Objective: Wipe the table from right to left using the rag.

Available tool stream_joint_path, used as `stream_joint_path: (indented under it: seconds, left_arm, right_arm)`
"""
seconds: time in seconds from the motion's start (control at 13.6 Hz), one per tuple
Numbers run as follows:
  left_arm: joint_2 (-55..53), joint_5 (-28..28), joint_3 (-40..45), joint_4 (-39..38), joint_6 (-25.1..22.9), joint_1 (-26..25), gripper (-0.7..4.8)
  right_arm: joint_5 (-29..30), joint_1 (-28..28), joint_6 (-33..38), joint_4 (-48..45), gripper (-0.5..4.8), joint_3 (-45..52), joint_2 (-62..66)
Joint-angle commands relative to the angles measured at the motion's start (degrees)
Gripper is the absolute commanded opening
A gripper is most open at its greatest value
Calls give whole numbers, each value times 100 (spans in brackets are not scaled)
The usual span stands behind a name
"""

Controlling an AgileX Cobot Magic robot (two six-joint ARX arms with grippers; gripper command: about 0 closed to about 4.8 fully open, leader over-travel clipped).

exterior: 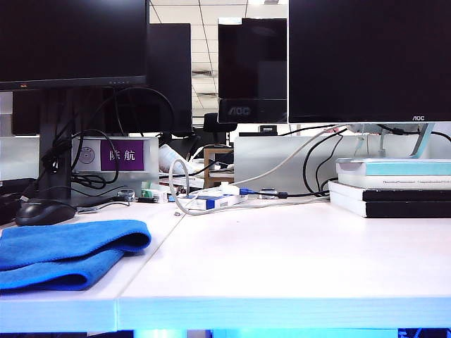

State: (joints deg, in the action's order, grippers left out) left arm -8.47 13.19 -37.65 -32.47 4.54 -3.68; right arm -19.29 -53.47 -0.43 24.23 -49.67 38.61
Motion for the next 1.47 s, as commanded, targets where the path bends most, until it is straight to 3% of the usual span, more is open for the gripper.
stream_joint_path:
  seconds: [0.07,0.29,0.51,0.88,0.96,1.03,1.1,1.18,1.4,1.47]
  left_arm:
    - [-13,22,844,807,20,2,-5]
    - [-11,223,1451,1261,22,4,-5]
    - [-11,179,2256,2083,120,7,-5]
    - [-9,-649,2830,2312,422,7,-5]
    - [7,-693,2894,2341,125,13,-5]
    - [850,-647,3449,2507,39,50,-5]
    - [841,-647,3576,2540,37,188,-5]
    - [841,-1222,3716,2339,-28,732,-5]
    - [839,-1255,3718,2177,-839,782,-5]
    - [841,-1338,3718,2184,-859,782,-3]
  right_arm:
    - [-699,-7,564,-437,-5,1167,-629]
    - [-1010,-2,627,-343,-5,1825,-835]
    - [-730,-13,688,-125,-5,2107,-855]
    - [-772,-4,769,-173,-5,2105,-861]
    - [-769,-7,767,-173,-5,2105,-861]
    - [-769,-7,769,-173,-5,2105,-861]
    - [-769,-7,769,-170,-5,2105,-861]
    - [-767,-7,769,-175,-5,2105,-861]
    - [-767,-7,769,-175,-5,2105,-861]
    - [-767,-7,769,-173,-5,2105,-861]
